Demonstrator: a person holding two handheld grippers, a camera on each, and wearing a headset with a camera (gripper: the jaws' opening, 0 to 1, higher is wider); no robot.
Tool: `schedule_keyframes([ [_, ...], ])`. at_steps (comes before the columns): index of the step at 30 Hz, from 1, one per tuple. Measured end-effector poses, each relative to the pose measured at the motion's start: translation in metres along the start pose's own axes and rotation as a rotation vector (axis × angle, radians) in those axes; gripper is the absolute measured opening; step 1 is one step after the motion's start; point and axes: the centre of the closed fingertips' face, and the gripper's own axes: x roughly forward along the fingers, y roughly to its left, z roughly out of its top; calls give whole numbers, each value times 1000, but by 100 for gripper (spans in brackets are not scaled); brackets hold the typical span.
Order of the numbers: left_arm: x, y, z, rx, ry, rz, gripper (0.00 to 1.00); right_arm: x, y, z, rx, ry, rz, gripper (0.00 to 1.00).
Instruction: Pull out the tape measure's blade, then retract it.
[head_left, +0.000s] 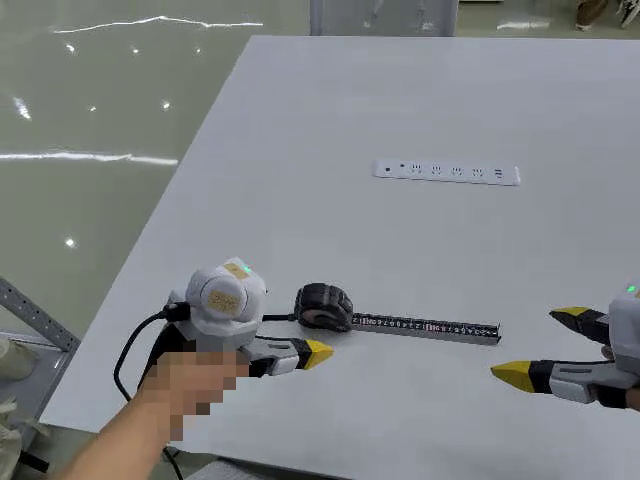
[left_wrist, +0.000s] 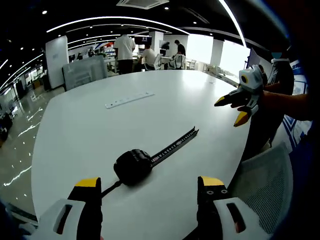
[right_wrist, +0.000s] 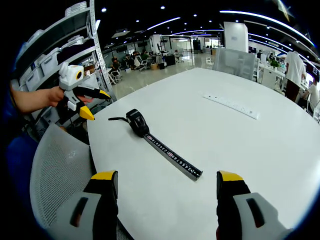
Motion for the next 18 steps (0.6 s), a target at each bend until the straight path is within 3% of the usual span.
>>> schedule_keyframes([
  [6,-15,-7,0,-13,14,27,82,-15,12,12,22,-32,2,81],
  [18,-51,-21,1,-66,-6,57,94,-46,35,26,60,-60,2,90],
])
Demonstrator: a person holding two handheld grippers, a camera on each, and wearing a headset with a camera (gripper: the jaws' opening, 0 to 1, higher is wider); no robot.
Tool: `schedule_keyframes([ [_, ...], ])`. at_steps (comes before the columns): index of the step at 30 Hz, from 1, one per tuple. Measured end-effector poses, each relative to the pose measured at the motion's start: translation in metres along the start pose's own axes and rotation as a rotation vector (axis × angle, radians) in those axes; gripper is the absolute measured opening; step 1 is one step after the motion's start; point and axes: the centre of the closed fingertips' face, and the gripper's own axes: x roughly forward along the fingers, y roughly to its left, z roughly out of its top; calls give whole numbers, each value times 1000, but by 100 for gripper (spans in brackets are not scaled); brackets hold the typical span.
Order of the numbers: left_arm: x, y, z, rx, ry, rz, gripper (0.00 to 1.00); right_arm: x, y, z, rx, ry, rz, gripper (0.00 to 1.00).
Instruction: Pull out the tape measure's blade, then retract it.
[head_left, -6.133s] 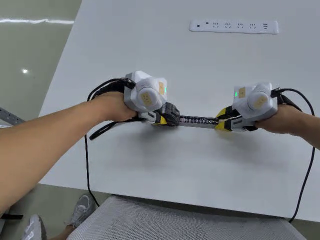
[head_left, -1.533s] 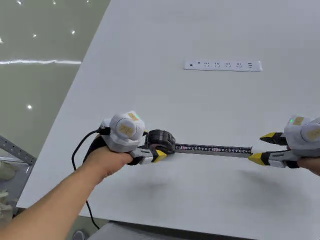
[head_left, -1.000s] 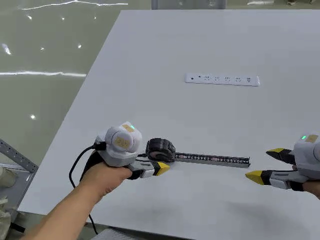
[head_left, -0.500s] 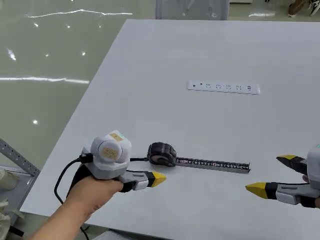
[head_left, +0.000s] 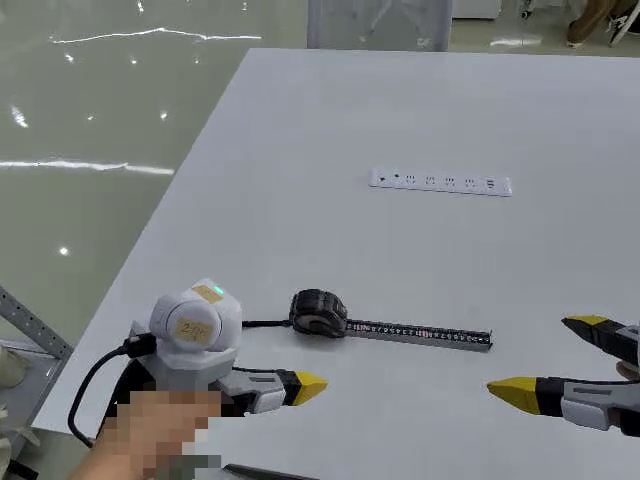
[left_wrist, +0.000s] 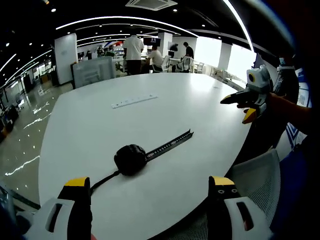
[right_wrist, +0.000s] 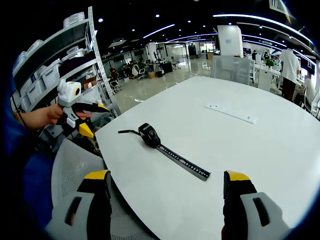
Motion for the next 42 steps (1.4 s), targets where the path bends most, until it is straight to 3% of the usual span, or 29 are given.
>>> schedule_keyframes([
  [10,-22,-4,12,-43,-25,6,99,-17,14,-5,8,19,-11,94],
  [22,-34,-10,8,-95,-20,7,100,-45,18,-7,16,27,-43,97],
  [32,-38,-4,-3,-158,-12,11,100,-49,16,-19,17,60,-57,97],
  [42,-31,-5,-6,-160,0,22,100,-45,14,-17,16,58,-52,97],
])
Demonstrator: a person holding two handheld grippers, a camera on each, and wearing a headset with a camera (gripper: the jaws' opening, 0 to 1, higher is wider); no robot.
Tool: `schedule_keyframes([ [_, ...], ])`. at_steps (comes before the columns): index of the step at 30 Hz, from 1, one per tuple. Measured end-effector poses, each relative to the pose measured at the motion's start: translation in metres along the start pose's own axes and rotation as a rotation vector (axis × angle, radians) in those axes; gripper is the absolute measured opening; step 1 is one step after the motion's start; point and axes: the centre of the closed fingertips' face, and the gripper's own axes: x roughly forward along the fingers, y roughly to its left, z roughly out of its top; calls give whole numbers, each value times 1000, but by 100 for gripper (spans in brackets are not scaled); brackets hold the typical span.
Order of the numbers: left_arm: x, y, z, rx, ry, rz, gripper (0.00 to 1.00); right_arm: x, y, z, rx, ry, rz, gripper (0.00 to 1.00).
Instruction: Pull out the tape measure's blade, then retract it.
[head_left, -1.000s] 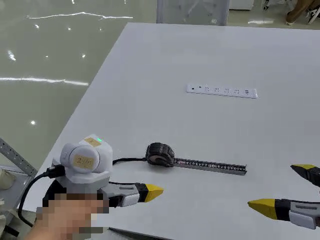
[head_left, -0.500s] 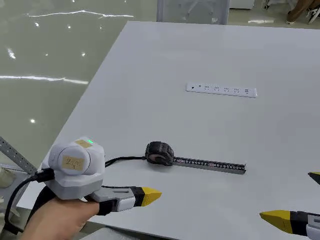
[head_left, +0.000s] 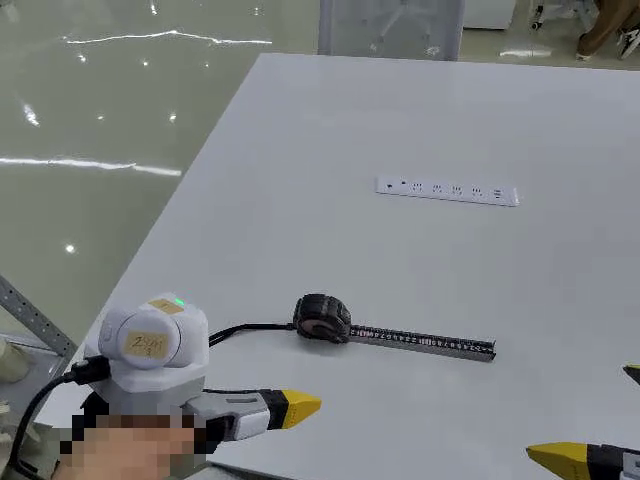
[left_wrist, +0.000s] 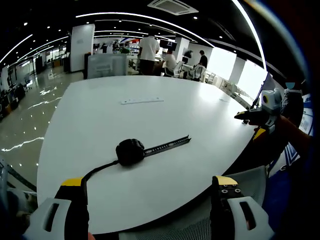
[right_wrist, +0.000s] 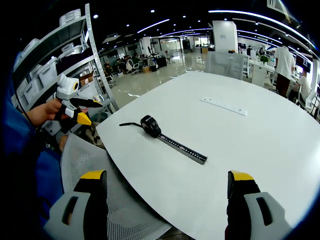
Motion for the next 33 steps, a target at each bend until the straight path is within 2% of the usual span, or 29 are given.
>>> schedule_keyframes([
  [9,7,-2,1,-4,-2,2,100,10,-1,-3,-5,13,12,96],
  [21,20,4,-3,-1,12,39,100,25,-7,-5,-38,30,25,94],
  [33,39,3,-5,4,32,30,99,43,-17,-13,-65,69,24,92],
])
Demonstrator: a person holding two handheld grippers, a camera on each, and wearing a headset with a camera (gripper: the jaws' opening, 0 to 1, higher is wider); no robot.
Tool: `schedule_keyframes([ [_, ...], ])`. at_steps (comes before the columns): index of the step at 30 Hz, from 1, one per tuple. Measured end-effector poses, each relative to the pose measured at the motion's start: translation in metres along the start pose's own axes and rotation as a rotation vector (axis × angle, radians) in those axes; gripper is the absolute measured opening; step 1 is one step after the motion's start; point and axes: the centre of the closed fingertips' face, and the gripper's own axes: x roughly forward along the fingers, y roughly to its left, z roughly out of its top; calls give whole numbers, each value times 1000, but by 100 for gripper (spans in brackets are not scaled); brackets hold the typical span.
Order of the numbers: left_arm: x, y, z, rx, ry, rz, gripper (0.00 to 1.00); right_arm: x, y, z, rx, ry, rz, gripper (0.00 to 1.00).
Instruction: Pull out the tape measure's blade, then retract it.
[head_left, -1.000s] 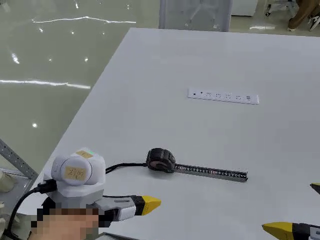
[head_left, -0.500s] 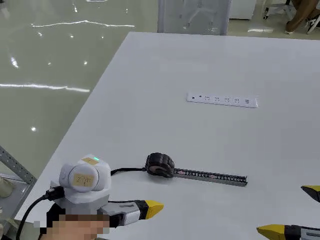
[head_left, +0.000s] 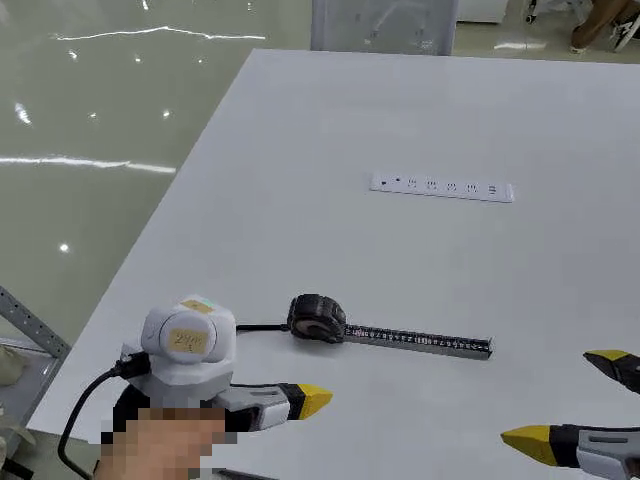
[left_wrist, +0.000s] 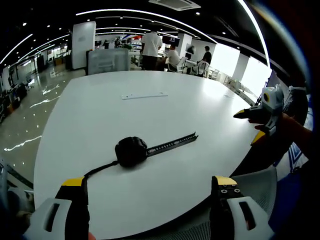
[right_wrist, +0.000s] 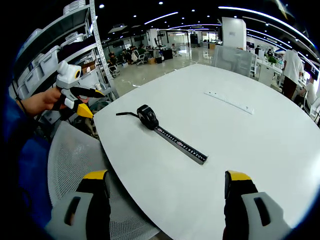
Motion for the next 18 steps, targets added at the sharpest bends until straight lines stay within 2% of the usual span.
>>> schedule_keyframes([
  [6,9,0,0,-13,5,-5,98,10,-4,-1,-5,1,12,90],
  [13,24,-3,-1,6,32,-10,97,23,-12,-5,-38,39,20,89],
  [18,32,-2,2,14,34,2,97,32,-19,-6,-53,58,26,88],
])
